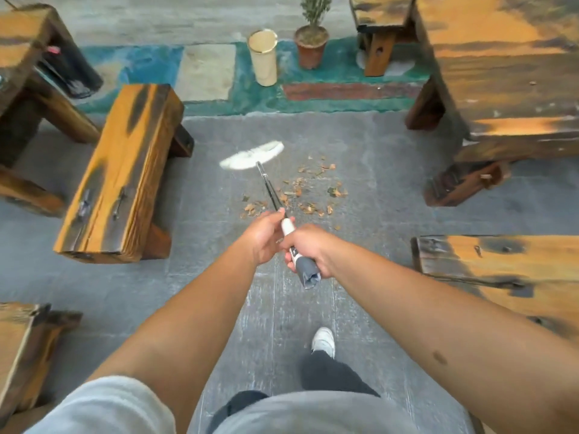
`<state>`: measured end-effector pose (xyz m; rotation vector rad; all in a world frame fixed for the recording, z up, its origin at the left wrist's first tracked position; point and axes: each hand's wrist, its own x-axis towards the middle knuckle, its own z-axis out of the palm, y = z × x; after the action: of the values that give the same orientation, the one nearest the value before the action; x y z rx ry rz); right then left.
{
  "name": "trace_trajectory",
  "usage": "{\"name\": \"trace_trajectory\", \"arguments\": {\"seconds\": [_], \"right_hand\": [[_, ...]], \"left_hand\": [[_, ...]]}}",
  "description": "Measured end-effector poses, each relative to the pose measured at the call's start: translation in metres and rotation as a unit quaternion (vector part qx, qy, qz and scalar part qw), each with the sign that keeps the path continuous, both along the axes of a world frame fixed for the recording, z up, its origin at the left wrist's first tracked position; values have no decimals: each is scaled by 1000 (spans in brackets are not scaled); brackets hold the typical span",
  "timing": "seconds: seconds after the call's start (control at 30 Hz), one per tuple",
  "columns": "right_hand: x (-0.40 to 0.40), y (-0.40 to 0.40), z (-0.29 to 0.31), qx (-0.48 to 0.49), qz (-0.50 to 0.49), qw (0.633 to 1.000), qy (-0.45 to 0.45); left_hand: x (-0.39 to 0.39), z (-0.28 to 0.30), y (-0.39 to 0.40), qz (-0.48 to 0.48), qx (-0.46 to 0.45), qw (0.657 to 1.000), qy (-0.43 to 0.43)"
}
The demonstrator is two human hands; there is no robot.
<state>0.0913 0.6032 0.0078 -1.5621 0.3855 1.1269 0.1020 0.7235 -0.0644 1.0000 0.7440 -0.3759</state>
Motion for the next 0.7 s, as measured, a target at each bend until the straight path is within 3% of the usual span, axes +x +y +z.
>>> {"name": "trace_trajectory", "arguments": {"seconds": [0.13, 0.27, 0.5, 0.7], "right_hand": [[68, 16, -17, 30, -12, 999, 9], [118, 39, -64, 28, -5, 1000, 5], [249, 142, -198, -62, 124, 990, -30], [323, 250, -325, 73, -32, 994, 72]], "left_hand": [[89, -28, 42, -35, -3, 999, 13], [173, -78, 85, 40, -17, 997, 62], [304, -227, 166, 82, -66, 986, 129], [373, -330, 250, 91, -81, 981, 149]]}}
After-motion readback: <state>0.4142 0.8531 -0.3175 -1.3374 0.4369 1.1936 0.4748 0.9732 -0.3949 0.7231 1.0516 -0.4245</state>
